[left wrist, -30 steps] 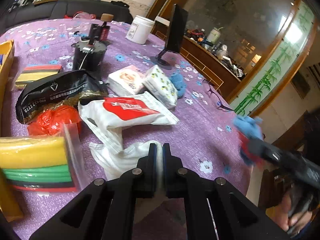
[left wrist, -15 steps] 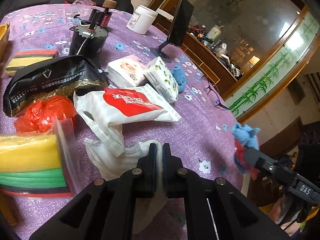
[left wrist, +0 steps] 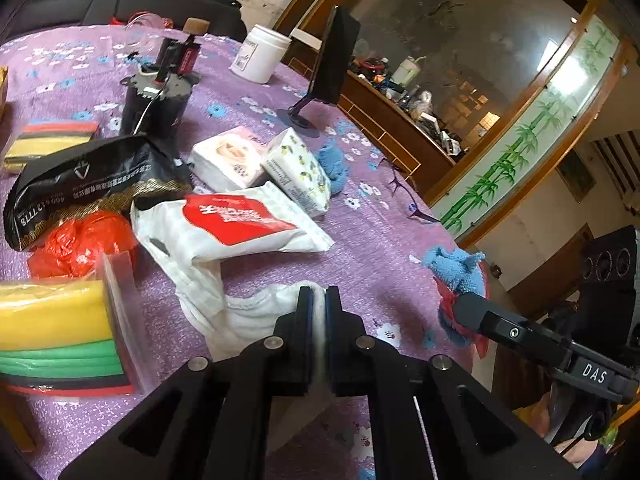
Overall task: Organize soft objects
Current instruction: 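Lift the blue knitted item with red bag in the right gripper while the left gripper holds white cloth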
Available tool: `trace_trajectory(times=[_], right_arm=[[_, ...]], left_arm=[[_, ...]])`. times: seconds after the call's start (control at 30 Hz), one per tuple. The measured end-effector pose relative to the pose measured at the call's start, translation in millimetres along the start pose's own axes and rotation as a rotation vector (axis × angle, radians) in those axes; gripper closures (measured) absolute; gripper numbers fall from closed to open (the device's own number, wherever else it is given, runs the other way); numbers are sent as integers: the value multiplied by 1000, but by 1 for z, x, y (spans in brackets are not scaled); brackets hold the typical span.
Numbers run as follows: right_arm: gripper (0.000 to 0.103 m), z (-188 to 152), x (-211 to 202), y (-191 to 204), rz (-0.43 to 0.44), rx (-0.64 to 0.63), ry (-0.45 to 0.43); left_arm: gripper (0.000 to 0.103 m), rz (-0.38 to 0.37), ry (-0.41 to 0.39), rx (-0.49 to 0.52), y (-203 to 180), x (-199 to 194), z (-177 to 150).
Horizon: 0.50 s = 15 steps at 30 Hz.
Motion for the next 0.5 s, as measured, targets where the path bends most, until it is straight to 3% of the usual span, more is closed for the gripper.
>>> trace_trajectory(times=[0.23,0.4,0.5], right_arm=[[56,3,-1,2,71,34,-52],[57,10,21,-1,155,109,-23],[56,17,22,-4,161,124,-36]], left_arm=[[97,-22,-50,58,-17,-11,3],[97,-13,-107,107,-27,-25,6],[97,8,-117,116,-26,-29,7]])
Point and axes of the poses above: each gripper's, at about its wrist camera, not at the fingertips, and x roughly the way its jaws point, y to its left, z to its top, the point moved 10 cm from there along x, roughly the way its jaws point, and after that the axes turned 7 degrees about y, right-handed, at the moved point
